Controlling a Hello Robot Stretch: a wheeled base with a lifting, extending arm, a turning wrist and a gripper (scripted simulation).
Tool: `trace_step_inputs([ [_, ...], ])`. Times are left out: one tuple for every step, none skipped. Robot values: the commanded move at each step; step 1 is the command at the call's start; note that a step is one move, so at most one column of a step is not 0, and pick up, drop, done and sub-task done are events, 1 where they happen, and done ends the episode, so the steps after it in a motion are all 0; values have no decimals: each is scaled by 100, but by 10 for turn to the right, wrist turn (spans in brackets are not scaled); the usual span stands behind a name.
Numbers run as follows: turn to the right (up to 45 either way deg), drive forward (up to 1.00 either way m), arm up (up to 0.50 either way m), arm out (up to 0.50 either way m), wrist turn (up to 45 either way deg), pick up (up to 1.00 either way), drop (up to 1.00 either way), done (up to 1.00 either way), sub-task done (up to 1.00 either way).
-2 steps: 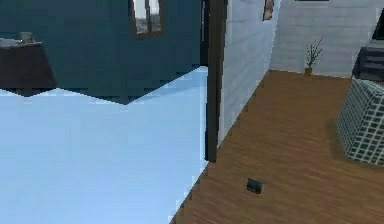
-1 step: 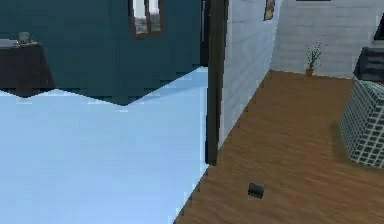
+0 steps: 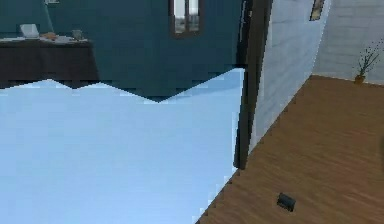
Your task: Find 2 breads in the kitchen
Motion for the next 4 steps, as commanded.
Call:
trace_step_inputs([
  [0, 65, 0, 0, 0, 0, 0, 0, 0],
  [-450, 0, 0, 0, 0, 0, 0, 0, 0],
  [-120, 0, 0, 0, 0, 0, 0, 0, 0],
  [0, 100, 0, 0, 0, 0, 0, 0, 0],
])
